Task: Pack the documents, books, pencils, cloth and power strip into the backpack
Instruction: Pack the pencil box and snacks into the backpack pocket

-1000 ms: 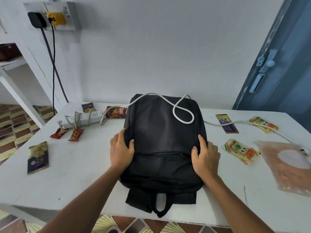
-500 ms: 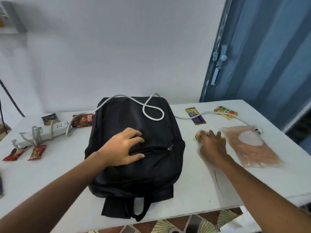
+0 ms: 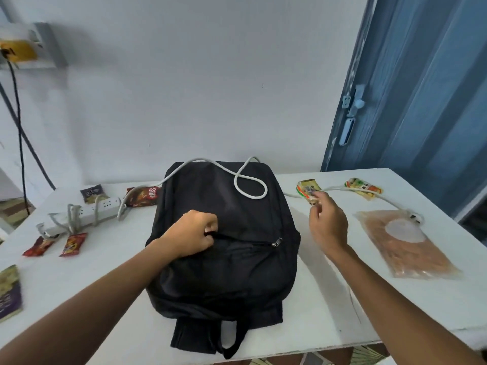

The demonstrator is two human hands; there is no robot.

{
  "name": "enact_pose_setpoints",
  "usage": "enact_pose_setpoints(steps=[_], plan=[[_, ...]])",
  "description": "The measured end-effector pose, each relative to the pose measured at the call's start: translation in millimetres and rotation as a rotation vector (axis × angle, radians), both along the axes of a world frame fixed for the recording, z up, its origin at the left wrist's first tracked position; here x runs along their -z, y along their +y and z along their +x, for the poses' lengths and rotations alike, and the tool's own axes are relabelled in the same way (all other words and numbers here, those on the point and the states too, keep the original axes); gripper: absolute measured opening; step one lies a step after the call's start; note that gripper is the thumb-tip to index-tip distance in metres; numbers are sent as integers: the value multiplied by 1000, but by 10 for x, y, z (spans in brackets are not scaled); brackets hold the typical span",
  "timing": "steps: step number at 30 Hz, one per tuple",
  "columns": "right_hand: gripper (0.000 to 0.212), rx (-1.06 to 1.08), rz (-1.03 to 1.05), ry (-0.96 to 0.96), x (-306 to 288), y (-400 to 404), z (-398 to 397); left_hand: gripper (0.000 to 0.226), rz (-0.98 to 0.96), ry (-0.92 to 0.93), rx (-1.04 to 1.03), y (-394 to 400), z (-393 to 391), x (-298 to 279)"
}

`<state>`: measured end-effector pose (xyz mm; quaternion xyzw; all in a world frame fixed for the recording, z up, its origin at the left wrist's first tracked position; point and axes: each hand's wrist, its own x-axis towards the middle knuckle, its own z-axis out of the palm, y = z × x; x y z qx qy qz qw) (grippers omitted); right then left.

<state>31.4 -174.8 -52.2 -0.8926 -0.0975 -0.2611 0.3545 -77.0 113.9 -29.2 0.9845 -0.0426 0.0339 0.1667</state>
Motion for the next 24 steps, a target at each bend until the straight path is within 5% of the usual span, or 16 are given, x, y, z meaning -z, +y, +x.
enact_pose_setpoints(steps=[5,9,12,21,24], plan=[[28,-545,139,-389,-495,552,-418,22,-205,81,1,91,117,-511],[31,-926,-55,-617,-514,900,-828,10,-279,18,-6,145,247,-874],[25,-973,-219,-725,-369,1066,-939,15,-302,12,-21,170,310,-1113],[29,-473,-860,-178,-419,1521,-663,14,-197,-53,85,121,279,-1279],[33,-526,-816,165,-387,1740,-473,11,-205,-77,94,86,231,-1186]])
